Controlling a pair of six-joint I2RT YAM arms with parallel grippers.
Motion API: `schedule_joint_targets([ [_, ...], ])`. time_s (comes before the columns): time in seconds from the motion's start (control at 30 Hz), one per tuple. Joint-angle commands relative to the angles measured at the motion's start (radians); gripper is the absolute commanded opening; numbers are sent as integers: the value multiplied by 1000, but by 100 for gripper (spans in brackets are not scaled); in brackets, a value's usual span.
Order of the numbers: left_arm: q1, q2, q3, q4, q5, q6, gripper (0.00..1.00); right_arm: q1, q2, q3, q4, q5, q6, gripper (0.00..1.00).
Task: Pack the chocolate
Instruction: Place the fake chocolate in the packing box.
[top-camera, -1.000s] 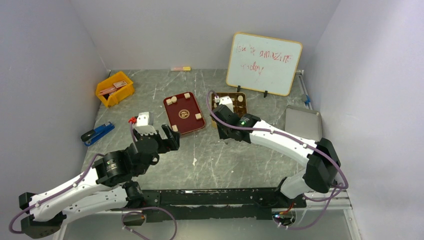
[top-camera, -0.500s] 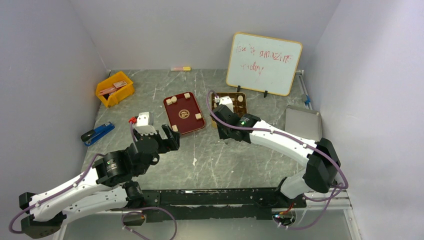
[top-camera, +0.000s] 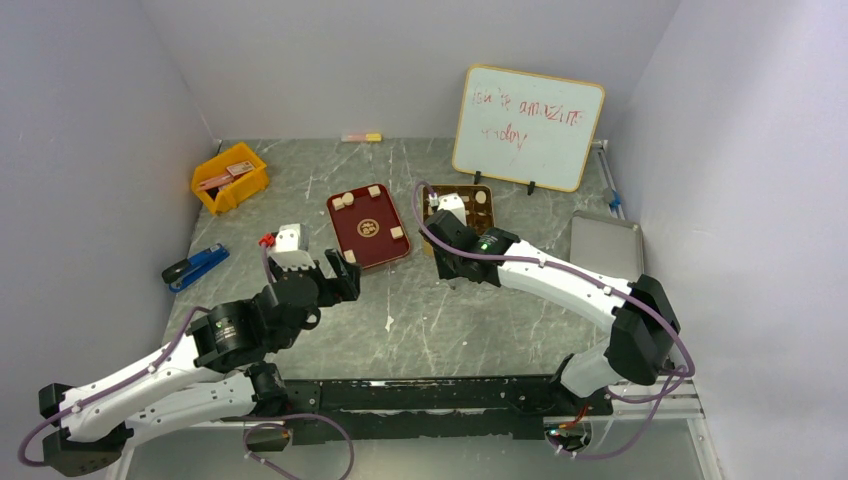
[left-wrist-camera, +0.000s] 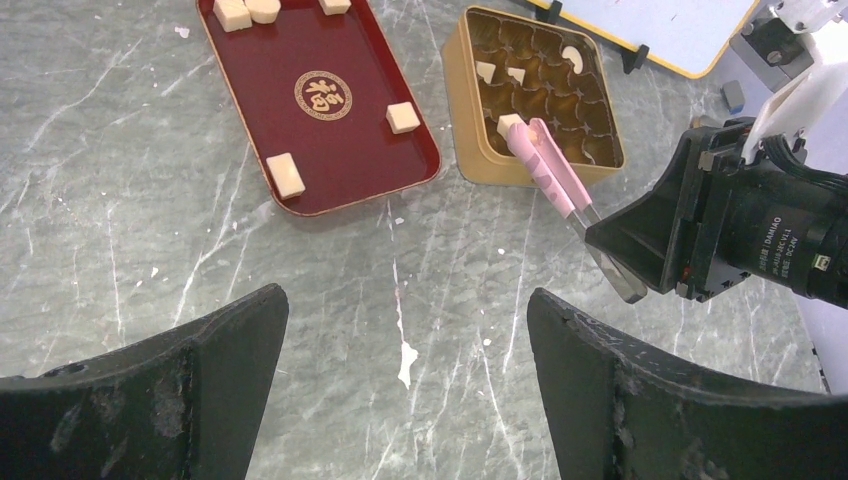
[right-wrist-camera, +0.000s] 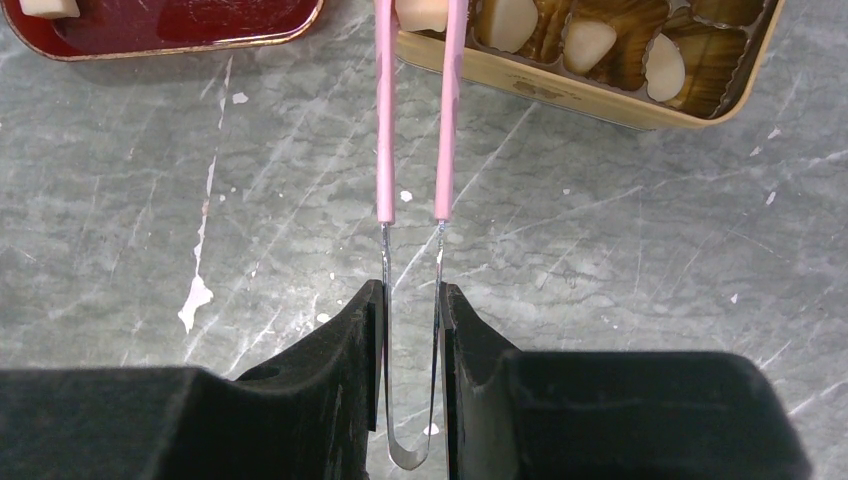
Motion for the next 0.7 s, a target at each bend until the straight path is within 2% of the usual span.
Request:
schedule_joint_targets([
  [0.0, -5, 0, 5, 20, 1, -7, 94, 4, 3, -1, 36, 19, 12, 13],
  [0.67, -5, -6, -1, 16, -2, -15, 94, 4, 7, -9, 43, 17, 16, 16],
])
